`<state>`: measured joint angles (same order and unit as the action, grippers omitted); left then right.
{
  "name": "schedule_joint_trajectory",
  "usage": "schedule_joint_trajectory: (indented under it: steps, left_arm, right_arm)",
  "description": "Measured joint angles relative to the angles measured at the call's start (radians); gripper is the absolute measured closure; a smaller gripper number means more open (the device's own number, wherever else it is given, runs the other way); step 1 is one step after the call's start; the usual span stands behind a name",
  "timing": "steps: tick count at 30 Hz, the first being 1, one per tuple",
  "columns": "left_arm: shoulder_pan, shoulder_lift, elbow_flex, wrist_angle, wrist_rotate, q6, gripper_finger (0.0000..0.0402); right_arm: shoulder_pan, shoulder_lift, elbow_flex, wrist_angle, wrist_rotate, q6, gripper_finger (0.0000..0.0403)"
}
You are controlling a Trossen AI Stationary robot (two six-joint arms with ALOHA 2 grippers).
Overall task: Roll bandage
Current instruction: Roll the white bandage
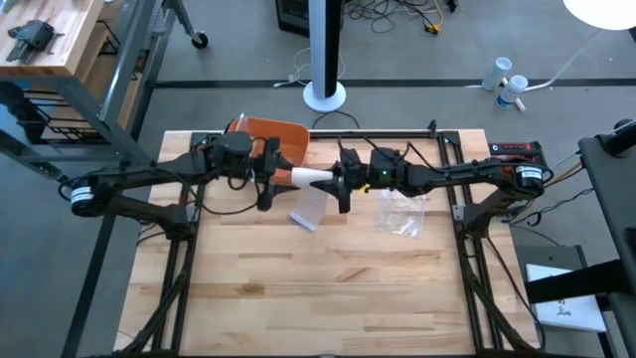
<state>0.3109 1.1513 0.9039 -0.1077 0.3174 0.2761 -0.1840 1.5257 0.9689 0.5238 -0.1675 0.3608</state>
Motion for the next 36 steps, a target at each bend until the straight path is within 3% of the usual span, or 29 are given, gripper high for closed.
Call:
schedule_joint_trajectory:
  steps: [9,26,36]
  left_arm:
    - [-0.006,0.001,0.0,0.005,0.007,-0.047,0.0163]
    - [-0.008,-0.054,0.001,-0.03,-0.044,-0.106,0.0171]
    - [-0.01,-0.053,0.001,-0.031,-0.034,-0.243,0.017]
  right_arm:
    - [0.011,-0.001,0.042,-0.09,0.011,-0.129,0.0297]
    - [0.019,-0.009,0.042,-0.087,0.014,-0.164,0.0305]
    - [0.079,-0.021,0.042,-0.091,0.054,-0.263,0.0306]
